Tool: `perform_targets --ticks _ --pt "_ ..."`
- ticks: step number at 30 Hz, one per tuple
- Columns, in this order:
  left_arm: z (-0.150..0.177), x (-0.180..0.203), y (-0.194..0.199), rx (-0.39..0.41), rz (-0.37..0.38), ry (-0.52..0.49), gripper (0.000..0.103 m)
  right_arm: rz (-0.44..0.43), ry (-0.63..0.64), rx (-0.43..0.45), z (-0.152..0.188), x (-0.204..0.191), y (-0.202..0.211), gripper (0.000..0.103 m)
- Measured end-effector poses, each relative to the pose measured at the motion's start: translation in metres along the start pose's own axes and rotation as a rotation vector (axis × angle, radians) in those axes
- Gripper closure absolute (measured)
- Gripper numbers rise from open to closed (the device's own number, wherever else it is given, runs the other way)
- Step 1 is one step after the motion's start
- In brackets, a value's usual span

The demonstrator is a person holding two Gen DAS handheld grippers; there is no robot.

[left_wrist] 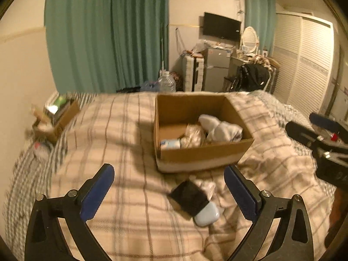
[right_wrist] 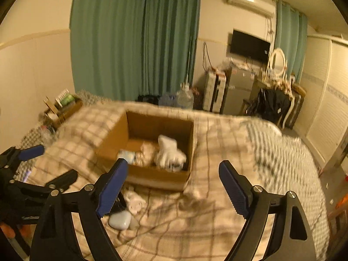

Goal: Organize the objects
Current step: 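Grasp the black cup with the left tool while the right grasps the earbud case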

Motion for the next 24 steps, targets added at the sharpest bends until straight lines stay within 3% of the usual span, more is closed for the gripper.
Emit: perform_targets --ticks 9,13,20,24 --pt "0.059 0.011 -0.055 -0.167 0.018 -0.007 0.000 0.008 -0.026 -0.184 0.071 0.010 -0.067 0.018" --pt "0.064 0.019 -0.072 -0.221 0.034 -0.001 0.000 0.004 -0.047 -0.200 0.077 0.013 -0.075 0.018" --pt "0.068 0.038 -0.109 -0.350 0.126 0.038 0.000 -0.001 -0.070 -0.222 0.081 0.015 -0.081 0.018" --pt "0.081 0.043 -0.127 -0.408 0.098 -0.008 0.007 -0.003 -0.087 -0.234 0.083 0.017 -0.084 0.018"
Point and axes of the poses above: each gripper's, at about its wrist camera, not at the fingertips, and y roughly against the way its jaws point, x to its right, z to its underside, the point moved 6 cm from there along -y, roughly the way its jaws point, and after that the axes turned 4 degrees about -z, right-handed, at the moved point
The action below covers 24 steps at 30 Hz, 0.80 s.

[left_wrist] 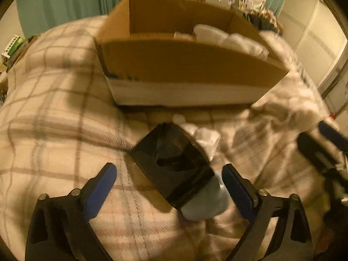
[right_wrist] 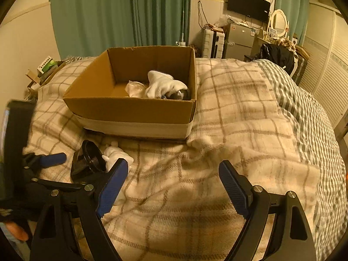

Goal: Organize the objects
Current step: 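Grasp the black cup with the left tool while the right grasps the earbud case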

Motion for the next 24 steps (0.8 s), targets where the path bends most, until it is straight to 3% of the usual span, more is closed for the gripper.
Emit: perform_targets --ticks 1,4,7,12,13,15,24 --pt "0.001 -0.001 -0.003 -0.006 0.004 0.003 0.009 0.001 -0.001 -0.003 0.000 0.000 -0.001 0.018" --pt "0.002 -0.003 -0.003 -0.014 0.066 0.024 0.041 0.009 0.006 -0.005 0.001 -0.002 -0.001 0.018" --pt "0.006 -0.006 0.003 0.001 0.072 0.031 0.049 0.025 0.018 -0.002 0.002 -0.003 0.000 0.018" --pt "0.017 -0.014 0.029 0.056 0.050 0.030 0.053 0.040 0.038 0.003 0.004 -0.007 0.005 0.018" --pt "0.018 -0.016 0.035 0.068 0.052 0.032 0.063 0.034 0.044 0.003 0.004 -0.009 0.006 0.018" --pt "0.021 -0.023 0.053 0.100 0.060 0.039 0.064 0.020 0.056 0.001 0.006 -0.015 0.007 0.018" --pt "0.019 -0.053 0.089 0.195 -0.007 0.043 0.064 -0.154 0.108 -0.134 0.022 -0.065 -0.025 0.018"
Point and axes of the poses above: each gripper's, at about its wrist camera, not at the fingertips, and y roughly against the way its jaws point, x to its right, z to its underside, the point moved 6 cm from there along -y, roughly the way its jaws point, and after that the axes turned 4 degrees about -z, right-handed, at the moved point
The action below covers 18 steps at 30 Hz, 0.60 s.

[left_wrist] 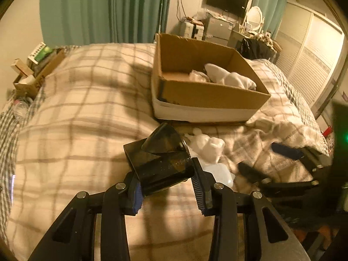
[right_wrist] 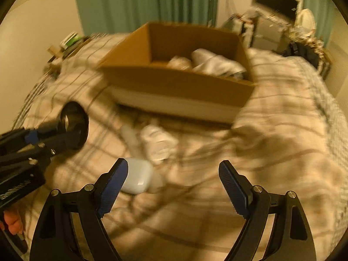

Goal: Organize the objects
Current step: 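Grasp the black cup with the left tool while the right grasps the earbud case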

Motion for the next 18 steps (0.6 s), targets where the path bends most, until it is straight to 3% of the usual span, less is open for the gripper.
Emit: perform_targets --ticks 8,9,11,14,18 --pt "-0.002 -0.007 -0.004 0.009 -0.023 -0.008 0.066 -0.018 0.111 -0.145 0.013 -0.037 -0.048 0.019" --pt "-0.001 -0.007 -0.004 0.007 -0.021 -0.008 0.066 -0.013 0.121 -0.162 0.016 -0.038 -0.053 0.021" --pt "-0.001 -0.005 -0.005 0.010 -0.021 -0.010 0.066 -0.028 0.126 -0.181 0.020 -0.041 -0.057 0.041" --pt "0.001 -0.004 -0.004 0.015 -0.025 -0.014 0.066 -0.028 0.127 -0.166 0.022 -0.042 -0.053 0.051" --pt "0.004 -0.002 0.004 0.030 -0.023 -0.009 0.066 0.004 0.144 -0.120 0.025 -0.045 -0.038 0.051"
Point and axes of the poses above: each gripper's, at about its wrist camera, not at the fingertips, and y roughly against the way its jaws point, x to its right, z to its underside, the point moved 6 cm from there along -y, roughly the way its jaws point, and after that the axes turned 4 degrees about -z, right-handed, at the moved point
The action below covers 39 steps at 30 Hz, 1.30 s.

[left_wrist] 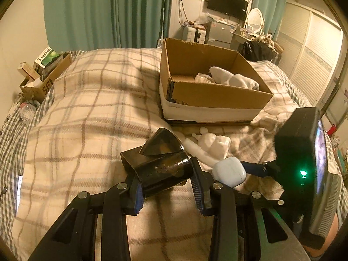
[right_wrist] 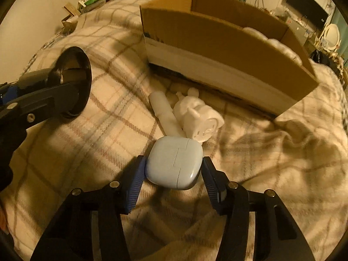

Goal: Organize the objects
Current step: 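Grasp the black cup with the left tool while the right grasps the earbud case, then release the black cup and earbud case into the box with both tools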

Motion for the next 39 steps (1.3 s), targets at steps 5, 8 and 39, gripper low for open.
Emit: perform_targets --ticks 5,8,39 --pt "0.003 0.004 0.017 0.020 -0.008 -0.003 0.066 0.002 -0.043 0.093 0.000 0.009 0.037 0.051" --pt "0.000 0.012 0.027 0.028 0.011 -0.021 0.066 0.011 -0.059 0.150 -0.003 0.019 0.062 0.051" --pt "-0.193 0.070 -0.061 0.105 0.071 -0.163 0.066 0.088 -0.049 0.380 -0.208 0.132 0.104 0.052"
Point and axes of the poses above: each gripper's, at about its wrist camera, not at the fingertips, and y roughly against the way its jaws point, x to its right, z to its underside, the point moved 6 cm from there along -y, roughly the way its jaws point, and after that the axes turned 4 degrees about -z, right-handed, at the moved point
